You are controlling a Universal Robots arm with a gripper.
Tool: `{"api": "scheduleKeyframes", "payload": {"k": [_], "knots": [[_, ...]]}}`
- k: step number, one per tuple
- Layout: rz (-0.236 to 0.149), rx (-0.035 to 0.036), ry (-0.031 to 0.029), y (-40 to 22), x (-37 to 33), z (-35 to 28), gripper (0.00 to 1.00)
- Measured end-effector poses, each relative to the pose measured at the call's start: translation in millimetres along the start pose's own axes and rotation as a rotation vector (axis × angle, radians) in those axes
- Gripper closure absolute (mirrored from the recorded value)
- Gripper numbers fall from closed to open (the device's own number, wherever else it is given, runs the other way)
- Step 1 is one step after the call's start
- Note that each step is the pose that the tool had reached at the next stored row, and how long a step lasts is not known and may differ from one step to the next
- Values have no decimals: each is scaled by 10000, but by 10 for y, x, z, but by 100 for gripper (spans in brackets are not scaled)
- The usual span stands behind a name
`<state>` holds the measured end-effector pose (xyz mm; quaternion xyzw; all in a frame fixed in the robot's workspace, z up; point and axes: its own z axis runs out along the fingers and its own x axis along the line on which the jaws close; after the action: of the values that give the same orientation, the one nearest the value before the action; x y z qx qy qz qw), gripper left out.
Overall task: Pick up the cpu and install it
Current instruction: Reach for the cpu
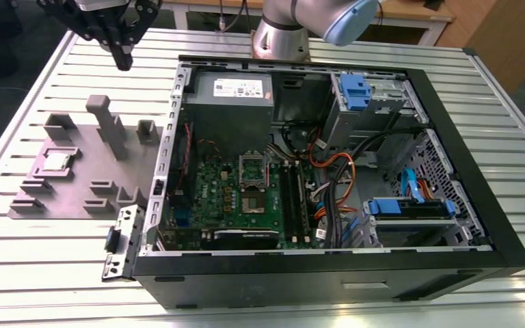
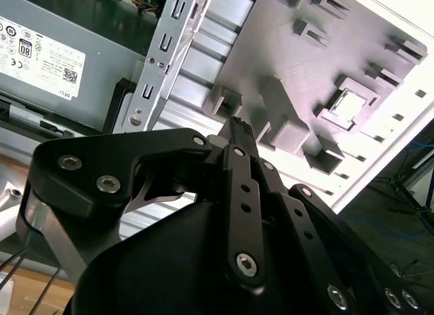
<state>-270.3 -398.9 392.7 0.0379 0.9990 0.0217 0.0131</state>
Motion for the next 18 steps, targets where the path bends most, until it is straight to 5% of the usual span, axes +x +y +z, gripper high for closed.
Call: {"api": "scheduleKeyframes", "payload": {"k": [18], "knots": [[0, 0, 0, -6, 78, -2, 89]]}}
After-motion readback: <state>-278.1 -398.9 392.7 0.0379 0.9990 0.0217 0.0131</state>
